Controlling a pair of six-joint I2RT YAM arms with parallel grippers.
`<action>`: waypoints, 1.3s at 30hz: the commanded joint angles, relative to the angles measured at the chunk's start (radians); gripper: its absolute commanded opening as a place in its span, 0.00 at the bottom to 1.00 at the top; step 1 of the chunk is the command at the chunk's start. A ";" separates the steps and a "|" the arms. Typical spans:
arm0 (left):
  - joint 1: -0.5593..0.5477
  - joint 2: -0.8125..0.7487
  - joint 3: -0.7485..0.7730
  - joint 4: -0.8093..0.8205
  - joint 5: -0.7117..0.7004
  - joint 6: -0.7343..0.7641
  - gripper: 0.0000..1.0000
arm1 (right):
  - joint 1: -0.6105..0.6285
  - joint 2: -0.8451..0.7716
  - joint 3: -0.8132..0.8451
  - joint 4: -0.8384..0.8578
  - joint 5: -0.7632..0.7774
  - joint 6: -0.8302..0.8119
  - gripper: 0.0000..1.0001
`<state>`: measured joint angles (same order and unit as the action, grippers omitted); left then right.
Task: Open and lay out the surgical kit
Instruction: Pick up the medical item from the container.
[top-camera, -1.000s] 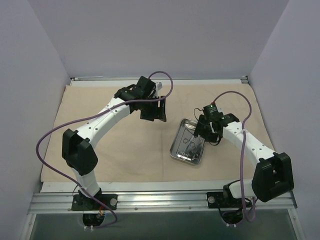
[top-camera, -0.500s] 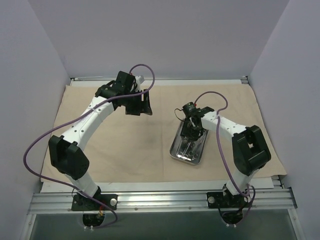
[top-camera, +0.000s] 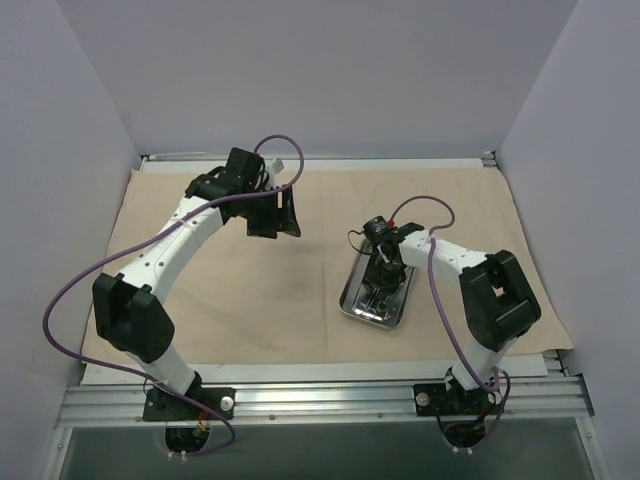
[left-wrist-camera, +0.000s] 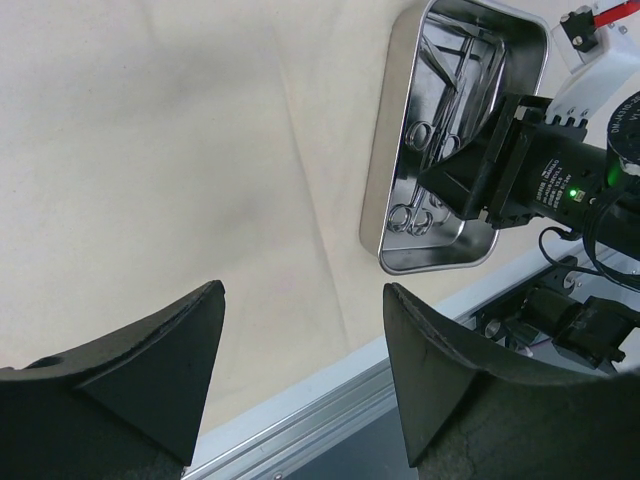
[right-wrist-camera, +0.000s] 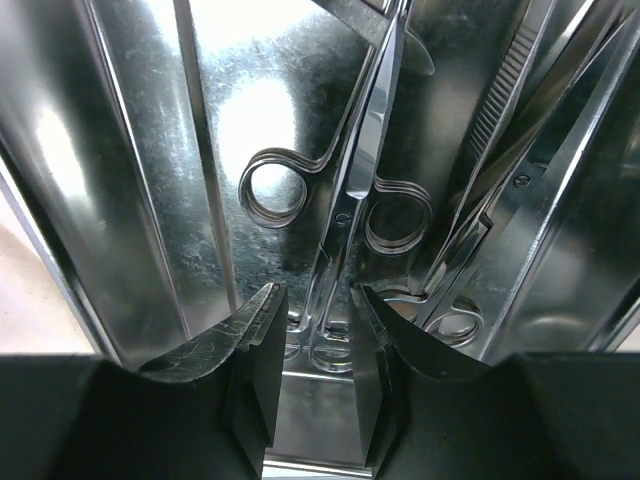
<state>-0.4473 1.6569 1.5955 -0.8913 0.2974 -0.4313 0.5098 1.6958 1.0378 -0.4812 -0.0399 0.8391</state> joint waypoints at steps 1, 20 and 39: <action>0.009 -0.052 0.009 0.028 0.031 0.008 0.73 | 0.004 -0.033 -0.012 -0.030 0.037 0.020 0.31; 0.038 -0.101 -0.028 0.026 0.042 0.011 0.74 | 0.002 0.094 -0.065 0.043 0.087 -0.008 0.14; 0.033 -0.077 -0.038 0.162 0.264 -0.015 0.79 | -0.079 -0.193 0.045 0.012 -0.038 -0.182 0.00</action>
<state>-0.4126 1.5879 1.5639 -0.8326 0.4633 -0.4316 0.4461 1.5459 1.0554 -0.4450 -0.0460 0.6880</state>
